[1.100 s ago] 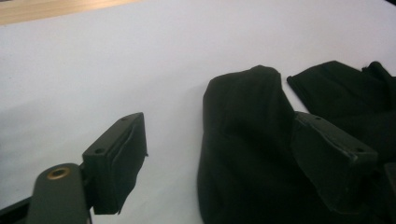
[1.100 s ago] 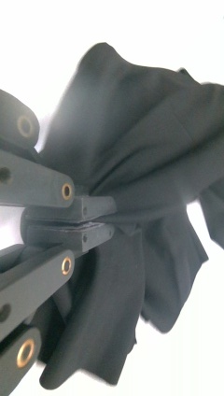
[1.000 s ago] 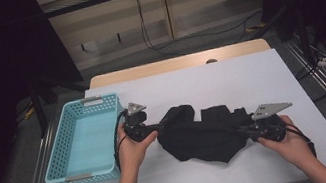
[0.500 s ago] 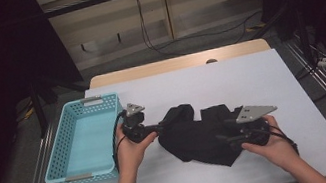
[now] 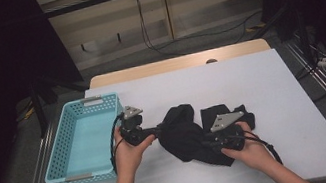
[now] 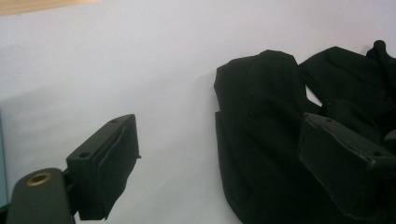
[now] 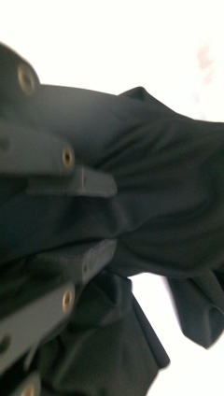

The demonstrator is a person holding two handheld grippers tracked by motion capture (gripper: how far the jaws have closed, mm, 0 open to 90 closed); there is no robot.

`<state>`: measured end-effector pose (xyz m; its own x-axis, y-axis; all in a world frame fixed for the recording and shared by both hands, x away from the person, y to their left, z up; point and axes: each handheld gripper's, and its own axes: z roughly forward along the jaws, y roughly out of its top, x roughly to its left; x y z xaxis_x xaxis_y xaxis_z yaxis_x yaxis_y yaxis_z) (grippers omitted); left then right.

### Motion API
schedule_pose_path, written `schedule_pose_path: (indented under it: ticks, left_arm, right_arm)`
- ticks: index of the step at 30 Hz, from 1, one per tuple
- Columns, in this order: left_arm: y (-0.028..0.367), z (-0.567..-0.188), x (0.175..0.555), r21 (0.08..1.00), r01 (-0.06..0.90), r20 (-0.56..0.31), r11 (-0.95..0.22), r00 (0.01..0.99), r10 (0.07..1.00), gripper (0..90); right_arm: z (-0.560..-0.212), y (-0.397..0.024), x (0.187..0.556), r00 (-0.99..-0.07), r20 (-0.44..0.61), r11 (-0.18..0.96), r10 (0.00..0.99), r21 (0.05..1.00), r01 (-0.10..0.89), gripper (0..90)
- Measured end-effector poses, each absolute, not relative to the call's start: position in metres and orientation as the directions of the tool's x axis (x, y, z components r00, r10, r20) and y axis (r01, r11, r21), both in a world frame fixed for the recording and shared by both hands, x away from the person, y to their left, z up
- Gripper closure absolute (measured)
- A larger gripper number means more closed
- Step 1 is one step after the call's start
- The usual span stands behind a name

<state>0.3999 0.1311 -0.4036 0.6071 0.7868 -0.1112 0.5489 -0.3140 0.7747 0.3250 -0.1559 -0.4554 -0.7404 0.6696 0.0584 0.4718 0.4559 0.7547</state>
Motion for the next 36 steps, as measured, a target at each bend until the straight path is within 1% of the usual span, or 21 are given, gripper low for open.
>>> schedule_pose_path:
  ticks: [2,5,9,11,13,16,18,20,21,22,25,29,33,36]
  left_arm:
    - [0.131,-0.403,0.399,0.775,0.543,-0.105,-0.322,0.615,0.782,12.9]
    - [0.131,-0.404,0.399,0.778,0.539,-0.103,-0.322,0.616,0.781,12.9]
    - [0.132,-0.404,0.397,0.777,0.545,-0.109,-0.315,0.610,0.785,12.9]
    - [0.133,-0.403,0.397,0.777,0.540,-0.102,-0.322,0.614,0.782,12.9]
    - [0.132,-0.402,0.397,0.779,0.539,-0.102,-0.320,0.613,0.783,12.9]
    - [0.131,-0.402,0.396,0.776,0.536,-0.098,-0.333,0.623,0.776,12.9]
    - [0.130,-0.402,0.395,0.776,0.533,-0.092,-0.337,0.624,0.776,12.9]
    - [0.131,-0.402,0.396,0.774,0.533,-0.087,-0.341,0.624,0.776,12.9]
    - [0.130,-0.402,0.396,0.774,0.538,-0.098,-0.334,0.623,0.776,12.9]
    - [0.130,-0.403,0.396,0.771,0.538,-0.095,-0.339,0.625,0.775,12.9]
    - [0.129,-0.404,0.396,0.771,0.535,-0.089,-0.346,0.628,0.773,12.9]
    - [0.128,-0.403,0.396,0.772,0.527,-0.084,-0.355,0.637,0.766,12.9]
    - [0.126,-0.404,0.395,0.768,0.528,-0.080,-0.362,0.640,0.764,12.7]
    - [0.126,-0.405,0.393,0.766,0.530,-0.083,-0.363,0.642,0.762,12.5]
  right_arm:
    - [-0.456,-0.157,0.326,-0.733,0.075,0.440,0.677,0.757,0.484,79.9]
    - [-0.453,-0.161,0.326,-0.715,0.098,0.411,0.693,0.761,0.502,83.7]
    - [-0.437,-0.180,0.323,-0.684,0.122,0.342,0.719,0.795,0.501,84.2]
    - [-0.429,-0.197,0.323,-0.653,0.101,0.322,0.751,0.807,0.495,84.2]
    - [-0.427,-0.217,0.323,-0.615,0.119,0.277,0.780,0.814,0.510,84.2]
    - [-0.426,-0.244,0.322,-0.558,0.066,0.278,0.827,0.815,0.508,84.1]
    - [-0.427,-0.258,0.323,-0.527,0.063,0.260,0.848,0.816,0.516,83.9]
    - [-0.428,-0.263,0.323,-0.517,0.062,0.255,0.854,0.816,0.519,82.9]
    - [-0.428,-0.263,0.323,-0.513,0.053,0.258,0.857,0.818,0.515,82.0]
    - [-0.428,-0.260,0.323,-0.519,0.036,0.271,0.854,0.821,0.503,79.2]
    - [-0.424,-0.249,0.323,-0.530,-0.015,0.306,0.848,0.830,0.467,63.0]
    - [-0.417,-0.235,0.321,-0.547,-0.023,0.306,0.837,0.848,0.432,47.6]
    - [-0.410,-0.215,0.317,-0.600,-0.014,0.313,0.800,0.863,0.397,41.3]
    - [-0.409,-0.196,0.317,-0.646,-0.010,0.331,0.764,0.865,0.378,40.3]
